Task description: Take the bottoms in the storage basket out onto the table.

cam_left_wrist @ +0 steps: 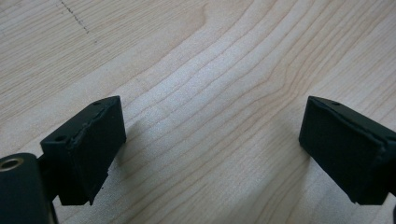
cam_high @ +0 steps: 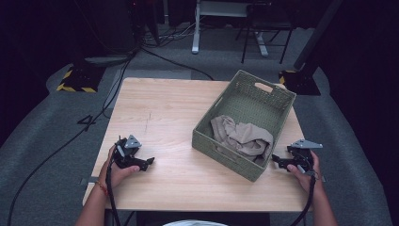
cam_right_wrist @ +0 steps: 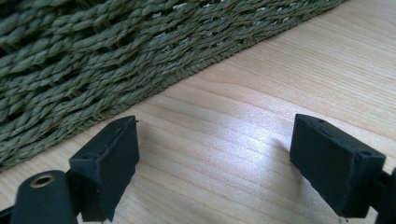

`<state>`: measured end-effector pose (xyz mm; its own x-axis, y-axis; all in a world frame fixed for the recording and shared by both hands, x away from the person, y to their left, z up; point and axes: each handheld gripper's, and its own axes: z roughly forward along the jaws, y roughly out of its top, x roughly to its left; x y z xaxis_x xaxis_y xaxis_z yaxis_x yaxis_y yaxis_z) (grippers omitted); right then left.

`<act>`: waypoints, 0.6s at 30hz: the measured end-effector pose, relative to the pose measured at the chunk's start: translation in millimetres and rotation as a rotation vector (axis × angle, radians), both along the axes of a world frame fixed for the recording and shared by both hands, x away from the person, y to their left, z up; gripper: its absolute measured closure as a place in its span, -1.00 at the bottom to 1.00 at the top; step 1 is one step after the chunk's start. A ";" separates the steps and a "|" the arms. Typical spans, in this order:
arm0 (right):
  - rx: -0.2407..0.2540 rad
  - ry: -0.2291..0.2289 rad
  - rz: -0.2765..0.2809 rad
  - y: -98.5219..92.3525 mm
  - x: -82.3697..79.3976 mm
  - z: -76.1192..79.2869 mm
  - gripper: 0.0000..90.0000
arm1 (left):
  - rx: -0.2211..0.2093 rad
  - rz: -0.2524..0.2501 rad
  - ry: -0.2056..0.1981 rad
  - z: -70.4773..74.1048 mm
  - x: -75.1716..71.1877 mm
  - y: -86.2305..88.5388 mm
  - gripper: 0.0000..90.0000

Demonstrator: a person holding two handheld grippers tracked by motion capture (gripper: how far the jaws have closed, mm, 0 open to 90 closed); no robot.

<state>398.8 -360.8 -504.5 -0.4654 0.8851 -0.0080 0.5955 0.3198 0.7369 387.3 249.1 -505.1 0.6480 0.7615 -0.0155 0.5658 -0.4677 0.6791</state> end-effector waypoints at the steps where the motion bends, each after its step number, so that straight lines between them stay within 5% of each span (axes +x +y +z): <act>1: 0.000 0.000 0.000 0.0 0.0 0.0 -0.65 | 0.002 0.000 -0.001 0.0 0.0 0.1 -0.83; 18: -0.001 0.004 0.001 0.0 1.0 0.0 -0.68 | 0.004 0.010 0.003 0.3 -1.3 -0.3 -0.83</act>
<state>399.9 -360.8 -504.6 -0.4663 0.8846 -0.0073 0.5981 0.3214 0.7342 386.0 248.8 -504.8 0.6402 0.7681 -0.0141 0.5725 -0.4648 0.6754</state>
